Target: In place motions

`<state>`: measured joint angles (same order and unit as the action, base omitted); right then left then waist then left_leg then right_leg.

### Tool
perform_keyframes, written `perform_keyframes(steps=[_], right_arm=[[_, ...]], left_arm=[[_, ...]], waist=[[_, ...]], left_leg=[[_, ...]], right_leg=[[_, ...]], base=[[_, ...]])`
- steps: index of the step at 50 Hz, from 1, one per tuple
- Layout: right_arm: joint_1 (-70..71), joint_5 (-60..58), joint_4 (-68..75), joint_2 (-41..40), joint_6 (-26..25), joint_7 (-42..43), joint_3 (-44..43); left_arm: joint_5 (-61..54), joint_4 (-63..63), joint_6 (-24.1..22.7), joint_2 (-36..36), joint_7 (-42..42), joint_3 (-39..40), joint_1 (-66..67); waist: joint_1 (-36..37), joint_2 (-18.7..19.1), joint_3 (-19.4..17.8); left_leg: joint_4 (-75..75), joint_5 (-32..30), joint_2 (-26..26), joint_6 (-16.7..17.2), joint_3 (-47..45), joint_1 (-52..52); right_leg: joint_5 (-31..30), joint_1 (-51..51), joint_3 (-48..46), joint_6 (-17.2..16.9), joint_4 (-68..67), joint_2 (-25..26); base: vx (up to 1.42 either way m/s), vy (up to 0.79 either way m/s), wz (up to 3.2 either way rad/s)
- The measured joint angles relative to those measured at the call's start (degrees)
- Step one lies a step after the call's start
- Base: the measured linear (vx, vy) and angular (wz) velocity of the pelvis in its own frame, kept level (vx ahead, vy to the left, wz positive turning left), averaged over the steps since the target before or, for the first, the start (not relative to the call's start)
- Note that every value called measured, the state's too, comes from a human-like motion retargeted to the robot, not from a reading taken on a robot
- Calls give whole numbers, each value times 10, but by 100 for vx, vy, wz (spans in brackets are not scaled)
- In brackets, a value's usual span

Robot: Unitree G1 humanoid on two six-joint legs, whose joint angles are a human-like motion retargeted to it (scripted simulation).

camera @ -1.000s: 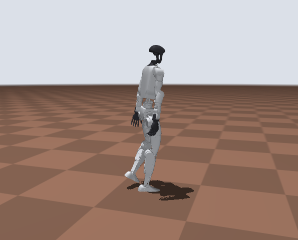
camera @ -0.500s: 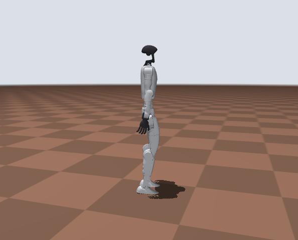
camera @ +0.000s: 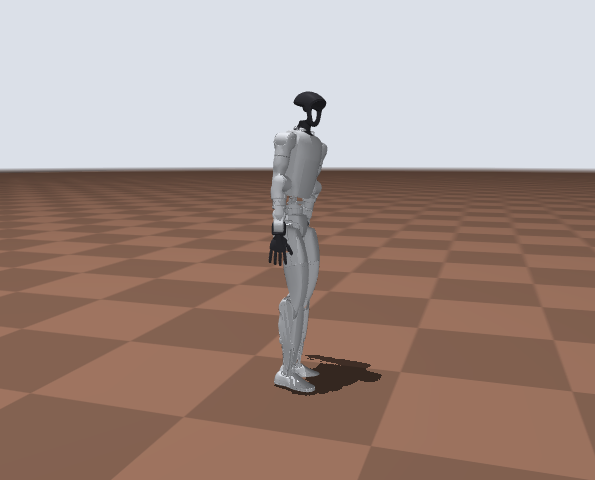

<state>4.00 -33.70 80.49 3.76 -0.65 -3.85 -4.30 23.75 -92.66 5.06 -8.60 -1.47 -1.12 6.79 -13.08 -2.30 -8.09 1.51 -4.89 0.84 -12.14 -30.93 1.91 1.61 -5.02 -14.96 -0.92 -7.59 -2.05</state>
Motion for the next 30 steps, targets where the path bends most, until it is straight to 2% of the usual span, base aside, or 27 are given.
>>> perform_keyframes(steps=[5,8,11,13,15,17,20,25,27,30], right_arm=[[-7,-7,28,9,-9,9,-2],[-9,7,65,16,-24,24,-19],[-13,43,108,24,-37,35,-41],[-14,72,140,31,-42,38,-57],[-22,94,164,36,-48,40,-73],[-41,110,169,37,-61,42,-85],[-65,116,169,36,-76,37,-104],[-64,95,169,32,-68,42,-95],[-52,76,167,30,-64,37,-91],[-41,55,144,24,-55,30,-83]], left_arm=[[-2,16,4,0,2,3,10],[-5,25,3,0,4,6,7],[-4,35,4,-3,5,9,-3],[-2,43,3,-5,3,11,-11],[-3,53,-2,-7,-1,12,-14],[-5,60,-7,-9,-2,11,-14],[-4,65,-8,-6,-2,14,-20],[-44,90,-30,0,23,17,-22],[-38,100,-31,0,33,22,-24],[-37,104,-34,2,12,22,-28]], waist=[[20,3,9],[21,10,18],[20,13,28],[23,12,36],[24,3,50],[19,3,64],[22,8,81],[23,-6,86],[25,-18,86],[26,-52,85]], left_leg=[[5,18,-21,11,-81,5],[5,30,-31,18,-109,6],[2,43,-36,29,-141,12],[3,50,-35,39,-171,19],[2,57,-24,48,-196,26],[-2,58,-31,62,-208,34],[-14,59,-46,78,-228,39],[-46,44,-62,88,-268,73],[-70,25,-67,76,-285,84],[-138,32,-68,13,-273,83]], right_leg=[[21,14,-209,-3,-4,-38],[13,35,-315,-10,-6,-54],[-2,61,-385,-1,6,-59],[-11,69,-378,1,16,-58],[-3,74,-340,-39,29,-59],[13,63,-295,-3,46,-39],[14,61,-296,0,59,-32],[30,60,-246,17,67,-20],[33,59,-218,17,65,-28],[34,66,-187,14,67,-59]], base=[[-14,-18,-219],[-9,-16,-177],[-2,-17,-143],[5,-22,-124],[12,-23,-95],[22,-36,-67],[15,-35,-51],[11,-29,-92],[10,-27,-117],[8,-29,-104]])
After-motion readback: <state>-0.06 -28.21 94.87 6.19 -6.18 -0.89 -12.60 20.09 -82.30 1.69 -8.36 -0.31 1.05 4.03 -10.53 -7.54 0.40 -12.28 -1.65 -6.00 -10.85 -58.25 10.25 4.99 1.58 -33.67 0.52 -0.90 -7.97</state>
